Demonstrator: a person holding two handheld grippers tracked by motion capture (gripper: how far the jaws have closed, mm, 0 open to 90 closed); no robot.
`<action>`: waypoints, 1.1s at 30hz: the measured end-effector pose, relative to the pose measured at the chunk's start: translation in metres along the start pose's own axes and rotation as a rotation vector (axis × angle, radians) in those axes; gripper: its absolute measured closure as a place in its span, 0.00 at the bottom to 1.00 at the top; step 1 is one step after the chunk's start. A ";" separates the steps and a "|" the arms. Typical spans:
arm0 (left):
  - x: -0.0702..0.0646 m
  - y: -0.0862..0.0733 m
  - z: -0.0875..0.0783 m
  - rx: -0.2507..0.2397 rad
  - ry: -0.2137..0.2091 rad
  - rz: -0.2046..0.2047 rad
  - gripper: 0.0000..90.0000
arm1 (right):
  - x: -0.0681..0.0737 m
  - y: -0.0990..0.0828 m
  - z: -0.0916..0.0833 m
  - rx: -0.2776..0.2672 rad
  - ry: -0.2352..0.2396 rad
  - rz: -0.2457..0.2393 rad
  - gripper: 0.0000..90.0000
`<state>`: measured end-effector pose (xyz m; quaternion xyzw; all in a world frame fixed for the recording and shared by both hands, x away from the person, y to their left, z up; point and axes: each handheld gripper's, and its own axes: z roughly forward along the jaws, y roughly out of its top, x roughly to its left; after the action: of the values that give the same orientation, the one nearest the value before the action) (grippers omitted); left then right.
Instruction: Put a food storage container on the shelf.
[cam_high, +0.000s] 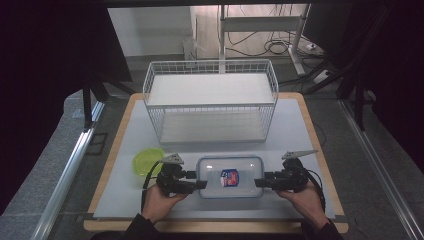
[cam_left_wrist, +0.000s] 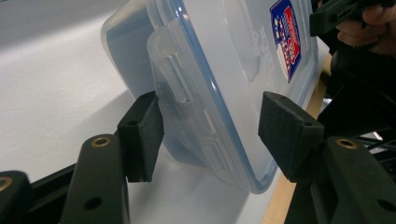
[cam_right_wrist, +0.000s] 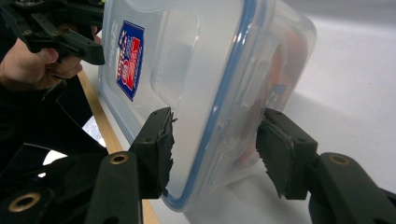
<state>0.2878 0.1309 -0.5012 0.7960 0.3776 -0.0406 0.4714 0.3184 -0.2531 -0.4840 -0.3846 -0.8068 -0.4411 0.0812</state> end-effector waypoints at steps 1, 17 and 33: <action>0.000 0.000 -0.001 -0.007 -0.005 -0.005 0.46 | 0.000 0.000 0.000 -0.004 0.001 0.008 0.54; -0.002 0.005 -0.001 -0.107 0.010 -0.048 0.55 | 0.006 0.004 -0.012 -0.142 -0.046 0.007 0.59; -0.008 0.035 -0.028 -0.153 0.047 0.022 0.56 | 0.018 0.034 -0.025 -0.200 -0.039 -0.055 0.59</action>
<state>0.2965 0.1386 -0.4571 0.7625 0.3818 0.0125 0.5223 0.3244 -0.2513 -0.4384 -0.3769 -0.7705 -0.5138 0.0145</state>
